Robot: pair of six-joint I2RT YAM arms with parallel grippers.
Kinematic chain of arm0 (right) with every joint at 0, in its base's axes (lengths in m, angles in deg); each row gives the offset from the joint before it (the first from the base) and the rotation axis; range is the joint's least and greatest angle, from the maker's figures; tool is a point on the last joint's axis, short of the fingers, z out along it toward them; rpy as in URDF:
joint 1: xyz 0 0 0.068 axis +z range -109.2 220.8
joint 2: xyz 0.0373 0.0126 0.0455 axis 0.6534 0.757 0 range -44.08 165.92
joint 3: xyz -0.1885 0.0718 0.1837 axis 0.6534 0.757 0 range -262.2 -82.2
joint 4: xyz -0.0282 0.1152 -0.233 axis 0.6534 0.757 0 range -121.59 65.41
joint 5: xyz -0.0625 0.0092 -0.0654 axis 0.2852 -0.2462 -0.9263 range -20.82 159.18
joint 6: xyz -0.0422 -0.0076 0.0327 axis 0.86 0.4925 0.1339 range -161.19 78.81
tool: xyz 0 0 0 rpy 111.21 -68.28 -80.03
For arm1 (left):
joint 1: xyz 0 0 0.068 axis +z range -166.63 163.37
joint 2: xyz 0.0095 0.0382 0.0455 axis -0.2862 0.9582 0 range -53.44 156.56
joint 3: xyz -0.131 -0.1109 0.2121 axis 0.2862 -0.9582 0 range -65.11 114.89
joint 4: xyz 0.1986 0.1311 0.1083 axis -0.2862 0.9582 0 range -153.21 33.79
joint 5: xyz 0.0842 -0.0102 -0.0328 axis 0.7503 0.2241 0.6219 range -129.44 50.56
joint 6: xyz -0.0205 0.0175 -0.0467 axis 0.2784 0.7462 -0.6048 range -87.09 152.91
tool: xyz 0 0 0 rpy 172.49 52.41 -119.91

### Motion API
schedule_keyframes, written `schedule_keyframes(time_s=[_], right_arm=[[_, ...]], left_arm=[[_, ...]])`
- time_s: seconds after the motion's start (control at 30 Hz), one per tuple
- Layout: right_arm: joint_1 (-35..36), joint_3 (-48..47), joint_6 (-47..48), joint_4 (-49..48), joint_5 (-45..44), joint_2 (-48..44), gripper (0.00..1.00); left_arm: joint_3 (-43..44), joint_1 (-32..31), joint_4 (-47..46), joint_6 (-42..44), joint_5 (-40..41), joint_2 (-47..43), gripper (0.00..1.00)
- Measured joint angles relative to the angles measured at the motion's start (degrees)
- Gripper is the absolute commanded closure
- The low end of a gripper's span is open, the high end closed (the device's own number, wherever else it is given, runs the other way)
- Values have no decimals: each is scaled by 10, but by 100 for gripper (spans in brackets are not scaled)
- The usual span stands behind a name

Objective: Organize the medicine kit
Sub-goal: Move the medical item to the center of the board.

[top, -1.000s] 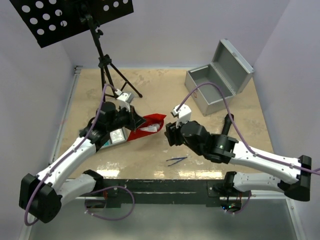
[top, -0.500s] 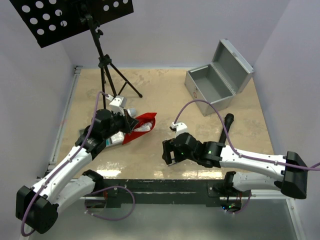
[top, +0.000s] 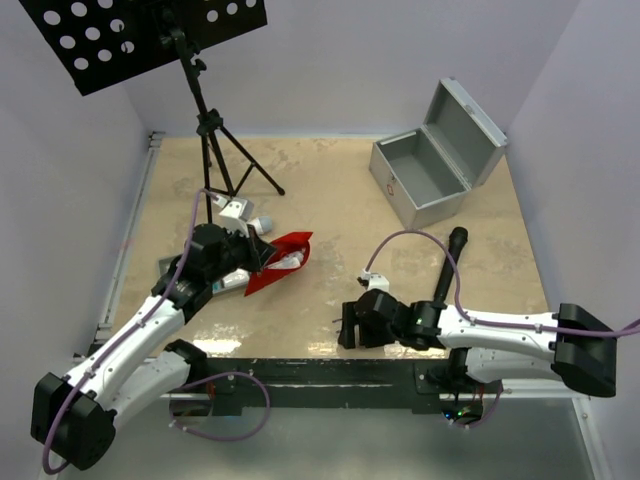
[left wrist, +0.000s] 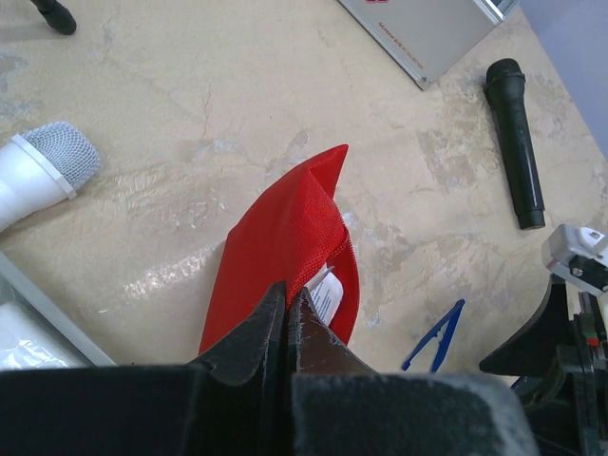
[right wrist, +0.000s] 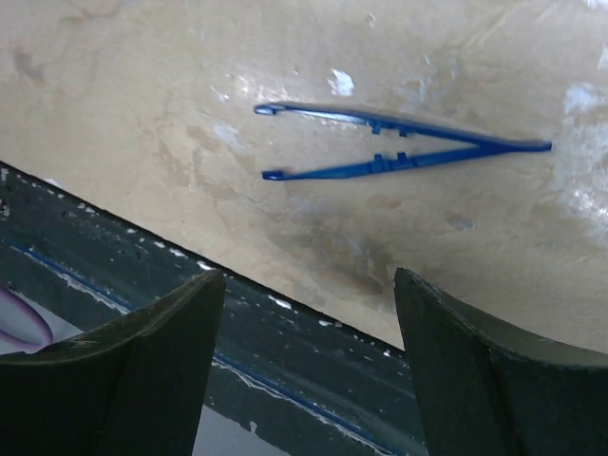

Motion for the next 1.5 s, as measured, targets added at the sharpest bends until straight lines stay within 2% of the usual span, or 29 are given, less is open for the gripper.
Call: schedule_keyframes(time_s=[0.23,0.63,0.8,1.03,1.33,1.5], right_arm=[[-2,17,-44,-21,9,2,13],[-51,-23,-36,-96,-16,105,11],[-89,-52,3,-104,-41,143,13],[-99,-124,80,-86,-97,222,14],[-123,-186,142,-74,-129,242,16],[-124,-196,170,-50,-145,191,18]], left_arm=[[-12,0,-7,0,-1,-7,100],[-17,0,-7,1,-1,-11,100],[-17,0,-6,1,0,-12,100],[-17,0,-7,1,1,-7,100],[-13,0,-6,1,26,5,100],[2,1,4,1,57,11,100]])
